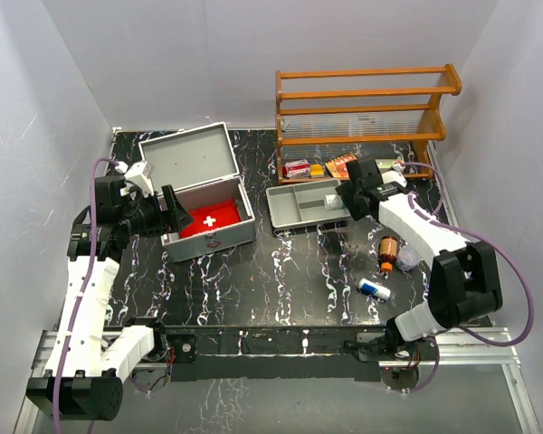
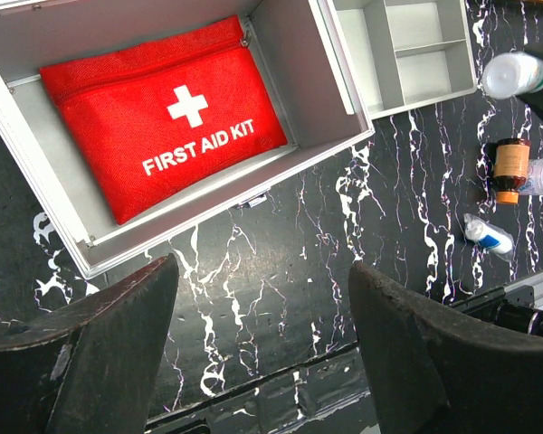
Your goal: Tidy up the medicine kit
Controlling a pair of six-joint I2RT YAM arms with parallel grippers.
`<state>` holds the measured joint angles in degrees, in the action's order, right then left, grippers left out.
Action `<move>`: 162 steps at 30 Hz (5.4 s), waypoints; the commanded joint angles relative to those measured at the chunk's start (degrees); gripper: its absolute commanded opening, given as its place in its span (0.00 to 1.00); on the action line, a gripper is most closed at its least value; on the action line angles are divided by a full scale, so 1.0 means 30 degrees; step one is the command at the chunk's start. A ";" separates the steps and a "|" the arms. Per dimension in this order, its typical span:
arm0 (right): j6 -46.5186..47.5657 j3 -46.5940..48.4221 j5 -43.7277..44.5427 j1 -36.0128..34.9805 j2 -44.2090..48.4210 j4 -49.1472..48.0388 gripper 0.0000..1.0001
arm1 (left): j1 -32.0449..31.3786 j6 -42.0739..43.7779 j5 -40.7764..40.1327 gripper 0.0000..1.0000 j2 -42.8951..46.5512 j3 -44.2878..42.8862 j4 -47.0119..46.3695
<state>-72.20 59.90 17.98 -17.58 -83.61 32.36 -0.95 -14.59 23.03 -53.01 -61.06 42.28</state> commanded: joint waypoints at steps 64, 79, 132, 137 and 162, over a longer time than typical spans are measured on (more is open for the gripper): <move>0.6768 -0.4399 0.5992 -0.0268 0.8022 0.5752 0.91 | -0.2287 0.1202 0.6169 0.75 0.0858 -0.0282 -0.0760; 0.9678 -0.5327 0.3351 0.1779 0.4581 0.3221 0.72 | -0.2320 0.1465 0.5562 0.75 0.1124 -0.0033 -0.0550; 1.7237 -0.3196 -1.9435 -0.1725 0.6756 -0.7073 0.15 | -0.2949 -1.1290 0.8865 0.75 -0.0082 0.3503 -1.2289; 1.7165 -0.2406 -2.2284 -0.3212 0.6929 -0.7842 0.16 | -0.5301 -1.5272 0.7396 0.80 -0.1049 0.4566 -1.5954; 2.0220 -0.0323 -2.2860 -0.6605 0.5019 -0.5030 0.15 | -0.9594 -1.8292 0.7844 0.53 -0.3180 0.5963 -1.9043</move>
<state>-12.49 55.79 -50.70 -37.23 -68.90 19.44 -29.45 -69.56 42.94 -65.71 -43.97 -14.50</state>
